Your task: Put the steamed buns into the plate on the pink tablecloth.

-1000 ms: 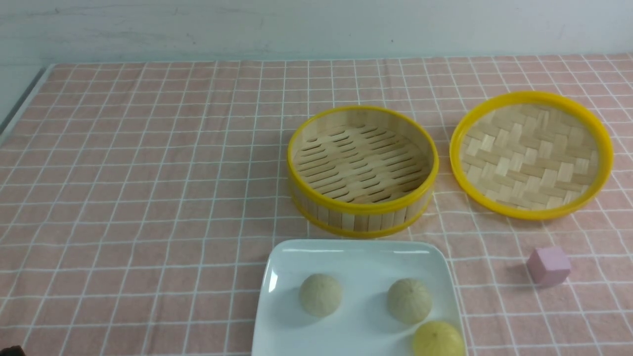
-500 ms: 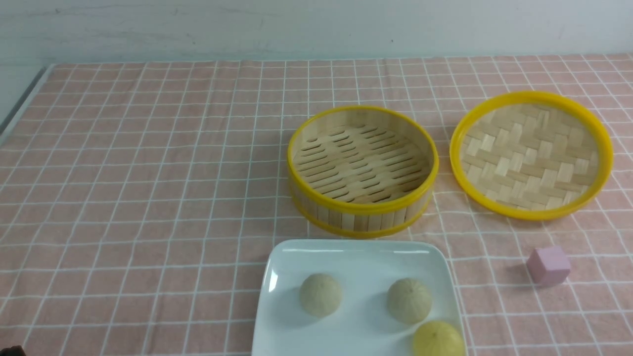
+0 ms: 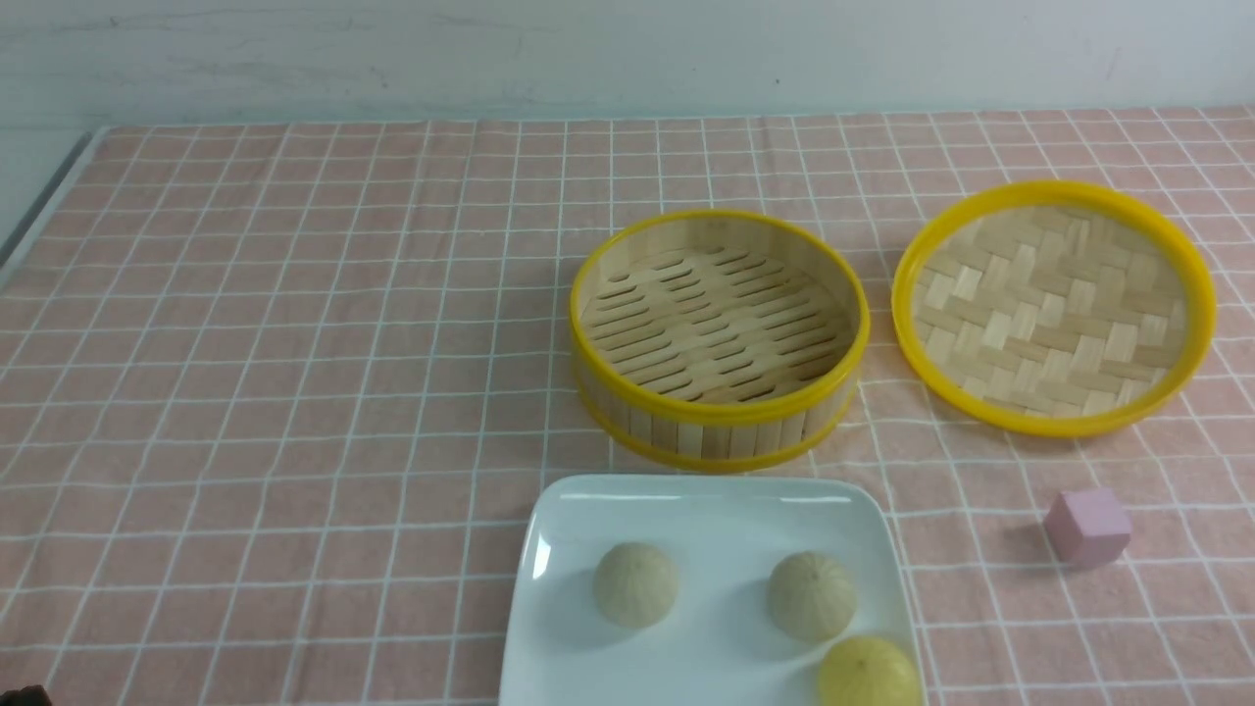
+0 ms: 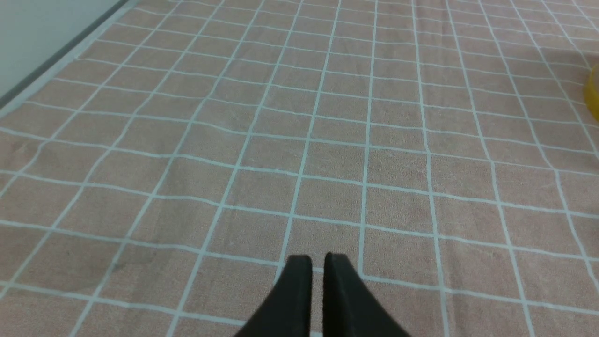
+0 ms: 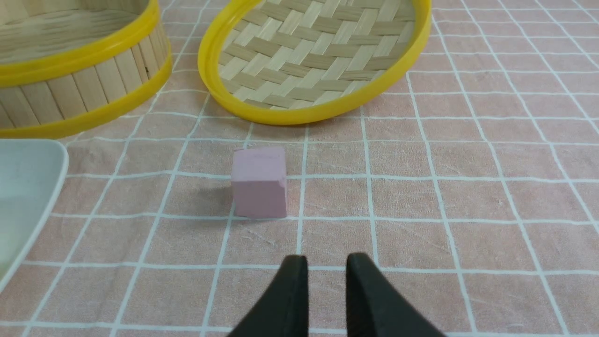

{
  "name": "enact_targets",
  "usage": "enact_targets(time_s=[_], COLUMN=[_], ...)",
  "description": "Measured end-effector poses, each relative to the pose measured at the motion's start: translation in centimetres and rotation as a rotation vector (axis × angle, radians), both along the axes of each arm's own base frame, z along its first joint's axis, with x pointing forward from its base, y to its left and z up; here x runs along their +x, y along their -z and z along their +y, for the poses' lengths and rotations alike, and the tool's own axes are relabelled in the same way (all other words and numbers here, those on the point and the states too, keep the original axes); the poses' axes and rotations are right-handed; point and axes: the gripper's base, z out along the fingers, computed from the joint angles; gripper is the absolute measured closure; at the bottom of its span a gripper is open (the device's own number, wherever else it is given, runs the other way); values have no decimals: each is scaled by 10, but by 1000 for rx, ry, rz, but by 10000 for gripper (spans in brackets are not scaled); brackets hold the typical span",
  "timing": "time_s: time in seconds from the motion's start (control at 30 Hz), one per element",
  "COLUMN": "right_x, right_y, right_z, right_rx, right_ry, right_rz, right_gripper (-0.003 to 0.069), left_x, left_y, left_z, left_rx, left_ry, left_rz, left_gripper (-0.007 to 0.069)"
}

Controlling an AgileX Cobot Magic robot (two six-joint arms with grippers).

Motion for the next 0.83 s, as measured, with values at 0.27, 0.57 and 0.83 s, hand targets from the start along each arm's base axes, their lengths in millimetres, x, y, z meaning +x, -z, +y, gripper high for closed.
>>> enact_targets(time_s=[0.27, 0.57, 0.83], right_x=[0, 0, 0], right_y=[0, 0, 0], right_z=[0, 0, 0], right_rx=[0, 0, 0], right_ry=[0, 0, 0], right_rz=[0, 0, 0], right_gripper=[505, 501, 499], left_x=[0, 0, 0], left_y=[0, 0, 0], left_z=[0, 0, 0], left_rx=[2, 4, 11], left_ry=[0, 0, -1], left_rz=[1, 1, 1], left_gripper=[553, 548, 546])
